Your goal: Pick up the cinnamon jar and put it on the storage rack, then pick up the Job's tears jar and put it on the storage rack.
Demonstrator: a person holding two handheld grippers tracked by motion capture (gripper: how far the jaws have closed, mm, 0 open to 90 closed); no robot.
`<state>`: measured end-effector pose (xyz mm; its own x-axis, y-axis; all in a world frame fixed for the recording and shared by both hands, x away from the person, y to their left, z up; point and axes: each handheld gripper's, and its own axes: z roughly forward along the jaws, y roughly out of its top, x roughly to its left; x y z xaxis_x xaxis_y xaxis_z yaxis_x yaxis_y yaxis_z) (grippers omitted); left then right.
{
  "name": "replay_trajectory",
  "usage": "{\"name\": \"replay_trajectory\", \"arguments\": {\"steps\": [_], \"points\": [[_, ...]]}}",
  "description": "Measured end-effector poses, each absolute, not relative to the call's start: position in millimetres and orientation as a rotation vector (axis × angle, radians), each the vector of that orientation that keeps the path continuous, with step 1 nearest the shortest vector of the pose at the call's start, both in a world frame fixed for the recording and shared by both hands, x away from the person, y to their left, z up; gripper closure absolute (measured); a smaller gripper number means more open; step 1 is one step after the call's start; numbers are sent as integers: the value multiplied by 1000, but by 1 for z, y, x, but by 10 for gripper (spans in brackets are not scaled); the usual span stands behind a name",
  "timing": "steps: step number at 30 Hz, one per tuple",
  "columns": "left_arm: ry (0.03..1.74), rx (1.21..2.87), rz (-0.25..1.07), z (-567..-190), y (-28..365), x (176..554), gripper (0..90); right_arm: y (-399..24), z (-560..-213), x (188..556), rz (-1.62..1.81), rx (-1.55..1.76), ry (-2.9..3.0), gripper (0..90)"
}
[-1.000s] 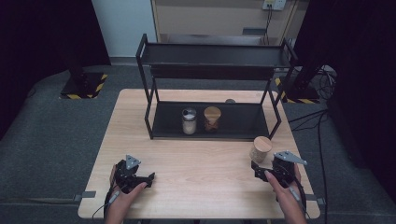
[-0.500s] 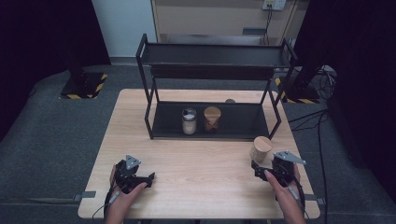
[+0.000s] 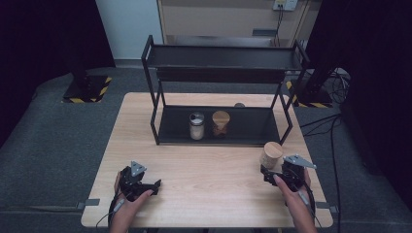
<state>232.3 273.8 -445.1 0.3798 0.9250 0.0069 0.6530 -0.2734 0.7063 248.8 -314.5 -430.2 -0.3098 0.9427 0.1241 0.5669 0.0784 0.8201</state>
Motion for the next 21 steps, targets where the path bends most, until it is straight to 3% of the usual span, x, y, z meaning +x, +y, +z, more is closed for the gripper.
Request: {"name": "replay_trajectory", "arguments": {"steps": [21], "points": [[1353, 2023, 568, -445, 273, 232, 0, -314, -437, 268, 1112, 1505, 1917, 29]]}}
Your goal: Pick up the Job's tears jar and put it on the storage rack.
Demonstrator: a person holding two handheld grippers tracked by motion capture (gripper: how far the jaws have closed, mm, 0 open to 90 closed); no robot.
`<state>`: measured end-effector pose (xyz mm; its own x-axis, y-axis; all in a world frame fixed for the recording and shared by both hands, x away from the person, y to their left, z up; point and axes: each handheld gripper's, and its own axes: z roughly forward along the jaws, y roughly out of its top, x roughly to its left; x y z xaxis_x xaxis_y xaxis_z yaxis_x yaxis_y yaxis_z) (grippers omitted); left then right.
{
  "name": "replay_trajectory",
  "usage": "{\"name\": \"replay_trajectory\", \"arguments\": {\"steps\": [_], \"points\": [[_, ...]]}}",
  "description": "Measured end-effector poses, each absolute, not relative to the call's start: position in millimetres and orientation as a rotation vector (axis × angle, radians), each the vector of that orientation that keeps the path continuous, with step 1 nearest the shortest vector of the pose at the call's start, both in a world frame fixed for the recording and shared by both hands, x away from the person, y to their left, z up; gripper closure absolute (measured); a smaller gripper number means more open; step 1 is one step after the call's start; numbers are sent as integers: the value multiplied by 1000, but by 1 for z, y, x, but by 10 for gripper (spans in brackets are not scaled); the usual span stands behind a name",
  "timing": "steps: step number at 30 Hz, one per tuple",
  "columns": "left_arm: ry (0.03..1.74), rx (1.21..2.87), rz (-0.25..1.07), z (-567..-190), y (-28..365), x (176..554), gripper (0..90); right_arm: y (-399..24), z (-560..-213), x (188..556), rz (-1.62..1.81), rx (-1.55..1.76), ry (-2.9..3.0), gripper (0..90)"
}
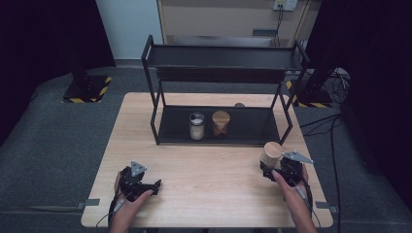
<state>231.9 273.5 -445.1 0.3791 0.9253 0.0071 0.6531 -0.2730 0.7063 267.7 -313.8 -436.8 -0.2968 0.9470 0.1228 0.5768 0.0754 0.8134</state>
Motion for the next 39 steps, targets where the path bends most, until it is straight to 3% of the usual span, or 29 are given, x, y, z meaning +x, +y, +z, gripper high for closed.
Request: {"name": "replay_trajectory", "arguments": {"steps": [22, 39], "points": [[1354, 2023, 569, -445, 273, 232, 0, -312, -443, 283, 1100, 1511, 1907, 39], [1354, 2024, 568, -445, 273, 232, 0, -306, -448, 290, 1115, 1487, 1874, 114]]}}
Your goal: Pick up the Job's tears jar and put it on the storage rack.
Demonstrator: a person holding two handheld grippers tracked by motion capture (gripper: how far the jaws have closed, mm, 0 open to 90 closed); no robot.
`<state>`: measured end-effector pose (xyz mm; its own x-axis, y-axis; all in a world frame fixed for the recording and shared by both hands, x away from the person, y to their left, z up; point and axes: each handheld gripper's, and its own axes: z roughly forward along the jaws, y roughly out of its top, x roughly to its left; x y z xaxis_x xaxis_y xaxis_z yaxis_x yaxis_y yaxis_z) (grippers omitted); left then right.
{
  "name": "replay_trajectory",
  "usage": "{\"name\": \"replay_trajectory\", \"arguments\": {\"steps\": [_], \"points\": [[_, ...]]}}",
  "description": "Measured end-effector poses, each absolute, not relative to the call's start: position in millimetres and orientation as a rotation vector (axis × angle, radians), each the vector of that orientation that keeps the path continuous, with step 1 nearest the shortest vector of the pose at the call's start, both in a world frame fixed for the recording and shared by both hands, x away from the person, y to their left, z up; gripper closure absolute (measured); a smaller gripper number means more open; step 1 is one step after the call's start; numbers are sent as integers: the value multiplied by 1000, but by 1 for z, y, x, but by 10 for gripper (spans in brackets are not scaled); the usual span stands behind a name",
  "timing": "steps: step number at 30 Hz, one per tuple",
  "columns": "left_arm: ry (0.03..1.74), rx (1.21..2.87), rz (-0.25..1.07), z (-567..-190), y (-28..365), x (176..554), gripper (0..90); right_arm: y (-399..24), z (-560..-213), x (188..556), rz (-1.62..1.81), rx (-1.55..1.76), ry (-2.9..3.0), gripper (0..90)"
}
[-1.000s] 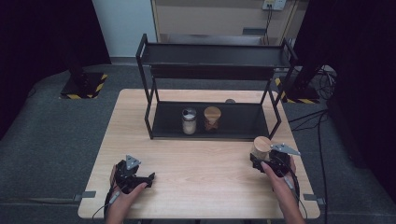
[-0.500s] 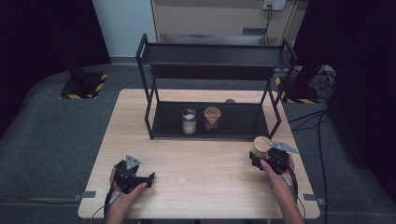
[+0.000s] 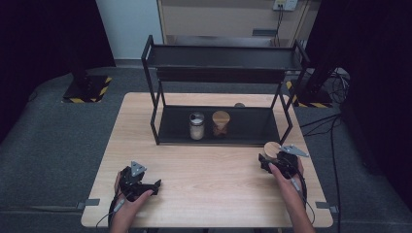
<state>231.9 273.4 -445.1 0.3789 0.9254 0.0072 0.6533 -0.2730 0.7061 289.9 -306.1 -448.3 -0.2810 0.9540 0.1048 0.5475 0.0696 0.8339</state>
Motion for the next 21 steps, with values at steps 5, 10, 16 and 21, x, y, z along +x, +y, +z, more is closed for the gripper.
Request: {"name": "replay_trajectory", "arguments": {"steps": [5, 10, 16, 21], "points": [[1354, 2023, 568, -445, 273, 232, 0, -305, -451, 289, 1125, 1485, 1847, 155], [1354, 2023, 568, -445, 273, 232, 0, -303, -452, 287, 1125, 1479, 1822, 210], [1354, 2023, 568, -445, 273, 232, 0, -300, -453, 284, 1110, 1467, 1810, 240], [1354, 2023, 568, -445, 273, 232, 0, -298, -453, 282, 1098, 1457, 1804, 246]]}}
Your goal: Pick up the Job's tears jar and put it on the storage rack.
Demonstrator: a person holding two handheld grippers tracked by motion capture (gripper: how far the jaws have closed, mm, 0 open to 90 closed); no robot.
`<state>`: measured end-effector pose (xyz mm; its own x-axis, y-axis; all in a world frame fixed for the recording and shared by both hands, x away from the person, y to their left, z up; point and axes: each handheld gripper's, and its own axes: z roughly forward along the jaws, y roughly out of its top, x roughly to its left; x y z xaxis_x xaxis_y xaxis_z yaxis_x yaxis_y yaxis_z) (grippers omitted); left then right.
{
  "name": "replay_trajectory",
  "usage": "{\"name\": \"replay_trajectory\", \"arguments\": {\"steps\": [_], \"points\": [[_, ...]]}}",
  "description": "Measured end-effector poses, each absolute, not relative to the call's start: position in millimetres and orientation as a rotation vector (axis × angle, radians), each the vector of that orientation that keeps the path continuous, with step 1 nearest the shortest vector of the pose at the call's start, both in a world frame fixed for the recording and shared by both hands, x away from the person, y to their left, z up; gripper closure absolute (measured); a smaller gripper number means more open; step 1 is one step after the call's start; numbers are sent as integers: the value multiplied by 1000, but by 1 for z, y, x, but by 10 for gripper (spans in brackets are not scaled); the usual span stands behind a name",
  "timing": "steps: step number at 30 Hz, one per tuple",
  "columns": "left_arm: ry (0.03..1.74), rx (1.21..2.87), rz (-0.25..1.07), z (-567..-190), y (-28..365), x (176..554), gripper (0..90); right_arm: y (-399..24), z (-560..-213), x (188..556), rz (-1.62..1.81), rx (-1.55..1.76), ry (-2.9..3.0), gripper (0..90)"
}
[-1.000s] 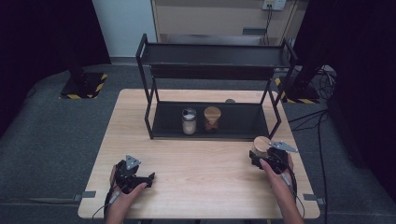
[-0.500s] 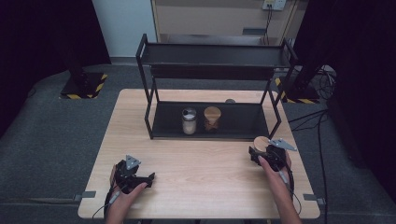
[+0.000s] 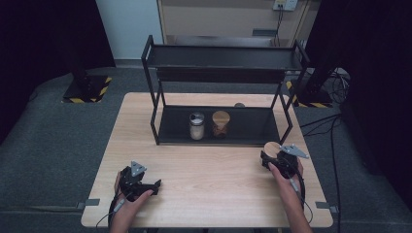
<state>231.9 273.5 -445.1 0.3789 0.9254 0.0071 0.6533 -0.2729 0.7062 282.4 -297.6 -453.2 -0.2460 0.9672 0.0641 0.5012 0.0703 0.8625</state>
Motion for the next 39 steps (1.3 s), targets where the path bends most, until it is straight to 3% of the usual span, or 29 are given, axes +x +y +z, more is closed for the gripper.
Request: {"name": "replay_trajectory", "arguments": {"steps": [39], "points": [[1354, 2024, 568, -445, 273, 232, 0, -295, -427, 255, 1127, 1380, 1817, 260]]}}
